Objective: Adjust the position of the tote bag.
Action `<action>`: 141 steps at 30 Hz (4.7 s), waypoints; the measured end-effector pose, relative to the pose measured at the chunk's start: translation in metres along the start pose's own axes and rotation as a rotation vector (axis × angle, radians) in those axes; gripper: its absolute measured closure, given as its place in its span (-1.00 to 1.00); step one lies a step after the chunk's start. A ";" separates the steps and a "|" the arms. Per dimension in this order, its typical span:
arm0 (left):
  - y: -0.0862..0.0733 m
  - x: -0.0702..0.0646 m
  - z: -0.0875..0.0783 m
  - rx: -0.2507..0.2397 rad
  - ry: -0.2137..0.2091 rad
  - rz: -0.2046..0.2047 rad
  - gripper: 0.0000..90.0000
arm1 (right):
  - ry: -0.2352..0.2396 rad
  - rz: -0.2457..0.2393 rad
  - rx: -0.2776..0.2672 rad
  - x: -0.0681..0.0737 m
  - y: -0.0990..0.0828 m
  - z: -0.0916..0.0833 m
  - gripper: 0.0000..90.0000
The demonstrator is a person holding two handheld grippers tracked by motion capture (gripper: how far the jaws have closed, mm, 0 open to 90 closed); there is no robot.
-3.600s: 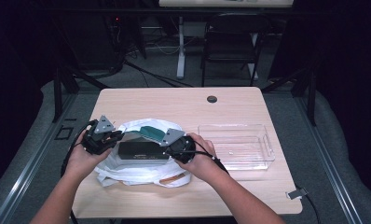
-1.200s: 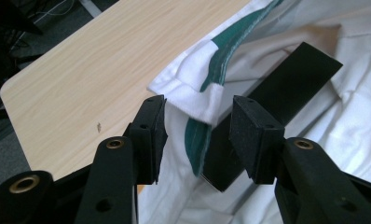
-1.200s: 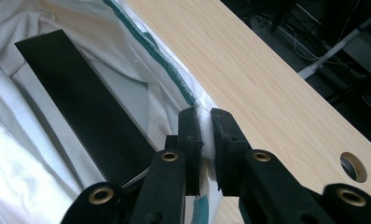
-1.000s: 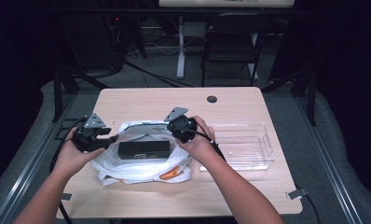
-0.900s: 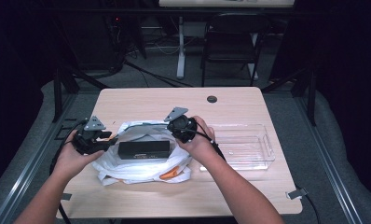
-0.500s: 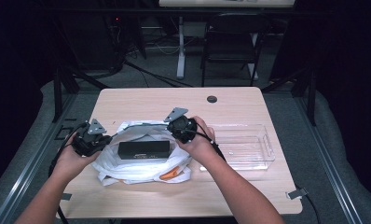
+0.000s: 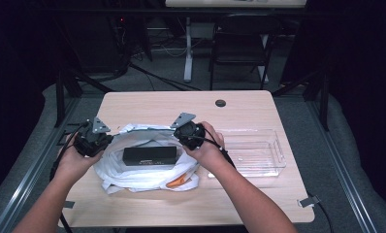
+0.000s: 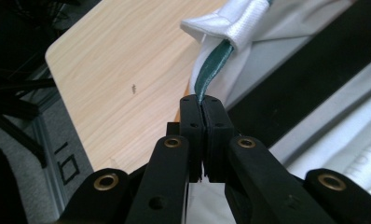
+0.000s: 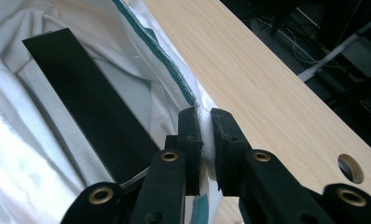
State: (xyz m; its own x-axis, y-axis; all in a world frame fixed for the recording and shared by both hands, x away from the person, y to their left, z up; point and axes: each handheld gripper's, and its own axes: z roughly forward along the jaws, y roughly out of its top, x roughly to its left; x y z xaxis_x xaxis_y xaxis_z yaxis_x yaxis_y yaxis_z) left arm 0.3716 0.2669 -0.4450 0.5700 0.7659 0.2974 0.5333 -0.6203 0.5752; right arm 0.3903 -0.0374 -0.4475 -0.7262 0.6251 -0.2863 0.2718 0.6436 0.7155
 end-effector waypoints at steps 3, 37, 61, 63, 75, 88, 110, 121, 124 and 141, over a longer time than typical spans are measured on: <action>0.003 0.001 0.004 0.008 0.015 -0.021 0.97 | -0.024 -0.015 0.010 0.002 0.001 0.003 0.84; 0.009 0.016 0.034 -0.019 -0.016 -0.140 0.97 | -0.137 -0.018 0.036 -0.004 0.004 0.033 0.84; 0.011 0.019 0.055 -0.001 -0.038 -0.173 0.97 | -0.134 0.000 0.080 -0.010 -0.003 0.053 0.84; 0.011 0.020 0.056 0.006 -0.040 -0.171 0.97 | -0.132 0.004 0.086 -0.011 -0.003 0.053 0.84; 0.010 0.021 0.067 0.020 -0.048 -0.189 0.97 | -0.116 0.026 0.104 -0.014 -0.006 0.063 0.84; 0.009 0.018 0.078 0.034 -0.063 -0.203 0.97 | -0.104 0.066 0.128 -0.018 -0.010 0.070 0.83; 0.007 0.017 0.088 0.050 -0.068 -0.196 0.97 | -0.090 0.074 0.147 -0.019 -0.014 0.076 0.83; -0.003 0.015 0.098 0.048 -0.100 -0.226 0.97 | -0.079 0.082 0.171 -0.018 -0.019 0.082 0.83; -0.005 0.014 0.100 0.047 -0.099 -0.234 0.97 | -0.081 0.078 0.176 -0.015 -0.020 0.083 0.83; -0.005 0.016 0.096 0.042 -0.114 -0.263 0.97 | -0.022 0.135 0.073 -0.019 -0.014 0.059 0.47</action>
State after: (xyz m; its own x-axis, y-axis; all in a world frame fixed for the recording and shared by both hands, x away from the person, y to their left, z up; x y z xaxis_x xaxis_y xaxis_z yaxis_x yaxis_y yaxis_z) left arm 0.4380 0.2662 -0.5161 0.4740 0.8789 0.0531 0.6963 -0.4110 0.5884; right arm 0.4376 -0.0324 -0.4900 -0.6659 0.7173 -0.2052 0.4117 0.5827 0.7006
